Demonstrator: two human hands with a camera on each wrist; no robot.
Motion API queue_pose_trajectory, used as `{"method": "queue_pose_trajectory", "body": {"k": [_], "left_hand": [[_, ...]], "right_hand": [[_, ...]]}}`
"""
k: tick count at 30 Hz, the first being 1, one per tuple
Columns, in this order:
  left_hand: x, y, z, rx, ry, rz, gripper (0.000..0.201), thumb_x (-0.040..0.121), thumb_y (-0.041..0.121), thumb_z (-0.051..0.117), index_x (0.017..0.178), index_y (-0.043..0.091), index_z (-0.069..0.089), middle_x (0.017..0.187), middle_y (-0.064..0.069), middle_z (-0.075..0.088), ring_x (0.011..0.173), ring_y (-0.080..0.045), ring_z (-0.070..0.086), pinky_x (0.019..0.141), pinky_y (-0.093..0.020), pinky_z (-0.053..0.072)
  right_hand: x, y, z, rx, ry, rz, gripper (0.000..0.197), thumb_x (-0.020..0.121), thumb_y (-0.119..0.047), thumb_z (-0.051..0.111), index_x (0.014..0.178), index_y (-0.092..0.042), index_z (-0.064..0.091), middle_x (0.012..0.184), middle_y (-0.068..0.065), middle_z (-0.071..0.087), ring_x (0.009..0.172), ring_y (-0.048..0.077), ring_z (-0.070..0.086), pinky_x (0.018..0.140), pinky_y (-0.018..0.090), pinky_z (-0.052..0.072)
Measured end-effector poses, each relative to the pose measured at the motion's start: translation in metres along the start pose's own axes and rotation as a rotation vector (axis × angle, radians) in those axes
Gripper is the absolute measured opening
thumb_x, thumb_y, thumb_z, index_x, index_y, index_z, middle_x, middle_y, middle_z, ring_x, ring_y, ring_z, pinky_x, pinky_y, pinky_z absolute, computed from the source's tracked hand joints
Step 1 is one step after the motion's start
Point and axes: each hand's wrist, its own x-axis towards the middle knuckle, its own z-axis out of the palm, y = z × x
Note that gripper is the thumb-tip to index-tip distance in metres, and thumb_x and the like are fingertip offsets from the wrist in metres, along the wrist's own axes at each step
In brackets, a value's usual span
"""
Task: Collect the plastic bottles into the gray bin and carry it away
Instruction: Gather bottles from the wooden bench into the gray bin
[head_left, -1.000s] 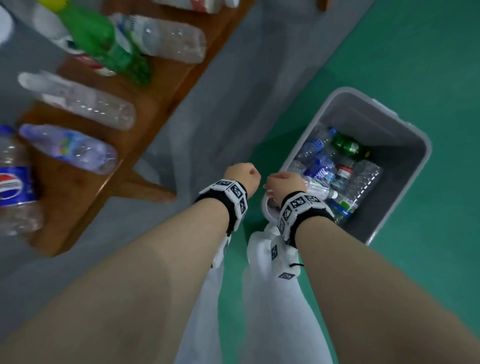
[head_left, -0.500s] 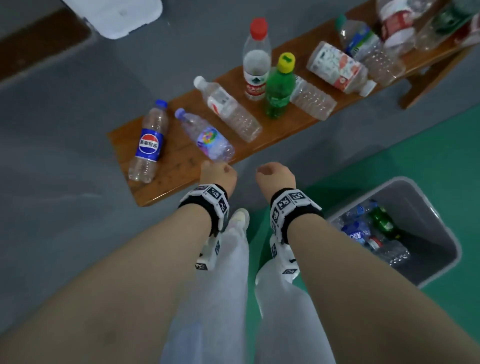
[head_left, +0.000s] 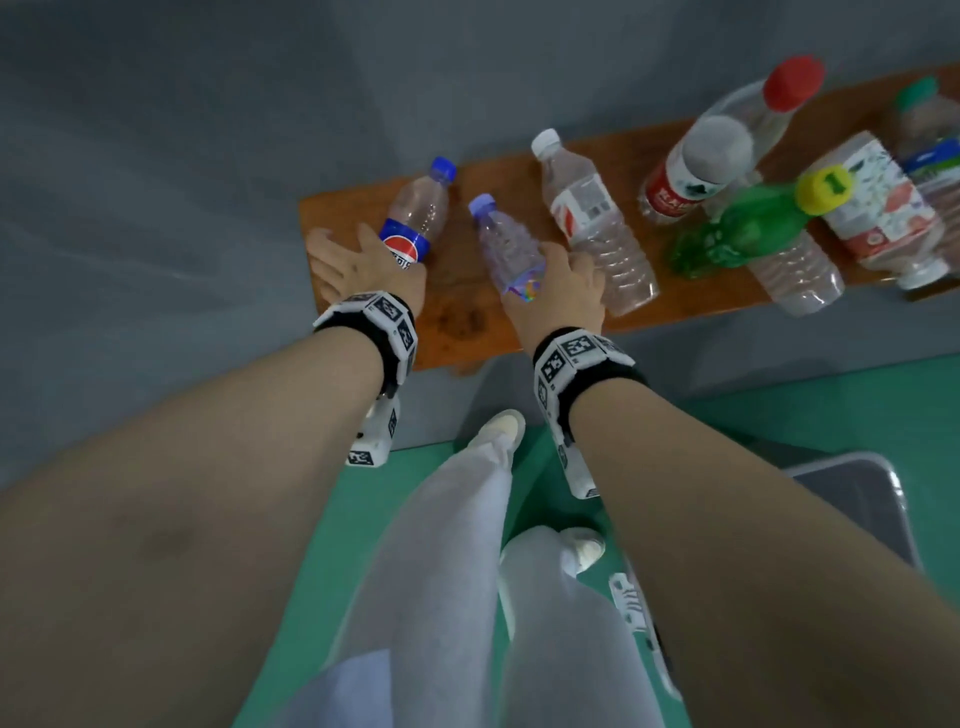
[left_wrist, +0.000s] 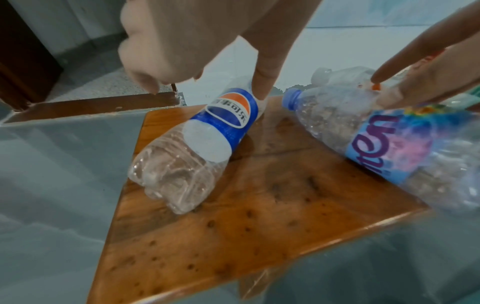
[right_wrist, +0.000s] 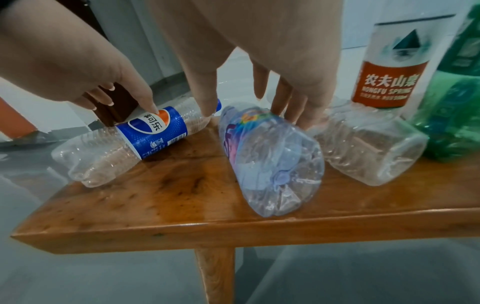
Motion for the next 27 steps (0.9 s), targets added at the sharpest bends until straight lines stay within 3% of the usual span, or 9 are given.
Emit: {"method": "queue_pose_trajectory", "body": {"k": [3,6,9,12,16,20,23,27], "left_hand": [[0.021,0.001,0.008,-0.012,-0.049,-0.030,0.074,0.074,0.032,0.073,0.137,0.016,0.037,0.146,-0.011,0.019,0.128,-0.032,0.033,0.107,-0.042,0.034],[0.037,0.002,0.014,0.026,-0.102,-0.031,0.066,0.073,0.032,0.074,0.129,0.013,0.044,0.142,-0.012,0.023,0.126,-0.032,0.034,0.105,-0.041,0.036],[0.044,0.001,0.021,0.060,-0.187,-0.015,0.072,0.074,0.034,0.075,0.132,0.011,0.041,0.137,-0.015,0.033,0.126,-0.033,0.037,0.104,-0.042,0.037],[0.039,-0.002,0.026,-0.057,-0.260,-0.027,0.079,0.070,0.032,0.079,0.133,0.010,0.038,0.132,-0.015,0.046,0.120,-0.033,0.049,0.100,-0.045,0.044],[-0.003,-0.009,0.029,-0.200,-0.262,-0.009,0.076,0.065,0.027,0.080,0.127,0.006,0.041,0.127,-0.016,0.051,0.112,-0.035,0.055,0.094,-0.045,0.049],[-0.063,-0.022,0.039,-0.223,-0.289,0.075,0.075,0.064,0.023,0.082,0.124,0.003,0.040,0.125,-0.016,0.051,0.111,-0.032,0.054,0.088,-0.035,0.048],[-0.104,-0.033,0.054,-0.228,-0.327,0.120,0.068,0.064,0.023,0.082,0.116,0.004,0.041,0.118,-0.015,0.054,0.103,-0.031,0.057,0.078,-0.031,0.045],[-0.150,-0.035,0.084,-0.198,-0.429,0.177,0.066,0.064,0.022,0.082,0.115,0.005,0.043,0.114,-0.010,0.055,0.096,-0.026,0.057,0.077,-0.030,0.044]], "right_hand": [[0.014,-0.006,0.008,-0.031,-0.041,-0.013,0.075,0.082,-0.037,0.070,0.144,-0.023,0.031,0.142,0.007,0.036,0.131,0.027,0.034,0.102,0.040,0.037],[0.024,-0.008,0.017,0.012,-0.104,0.042,0.085,0.080,-0.037,0.073,0.148,-0.021,0.024,0.144,0.008,0.036,0.132,0.027,0.035,0.104,0.041,0.037],[0.031,-0.006,0.021,0.116,-0.249,0.141,0.090,0.075,-0.037,0.078,0.146,-0.016,0.027,0.141,0.010,0.041,0.129,0.030,0.043,0.103,0.040,0.041],[0.030,-0.002,0.019,0.188,-0.347,0.189,0.095,0.074,-0.032,0.080,0.148,-0.013,0.023,0.143,0.011,0.041,0.129,0.029,0.045,0.101,0.036,0.041],[0.008,0.017,0.015,0.247,-0.351,0.169,0.087,0.072,-0.027,0.079,0.144,-0.016,0.031,0.139,0.010,0.043,0.123,0.028,0.049,0.098,0.033,0.042],[-0.024,0.061,0.011,0.331,-0.369,0.171,0.070,0.074,-0.024,0.076,0.134,-0.014,0.042,0.131,0.012,0.046,0.113,0.028,0.055,0.093,0.034,0.047],[-0.044,0.101,0.009,0.349,-0.408,0.211,0.073,0.071,-0.019,0.077,0.134,-0.015,0.041,0.132,0.011,0.046,0.113,0.028,0.056,0.093,0.035,0.049],[-0.070,0.161,0.009,0.374,-0.393,0.266,0.078,0.070,-0.015,0.077,0.137,-0.013,0.037,0.133,0.011,0.043,0.116,0.028,0.054,0.095,0.036,0.048]]}}
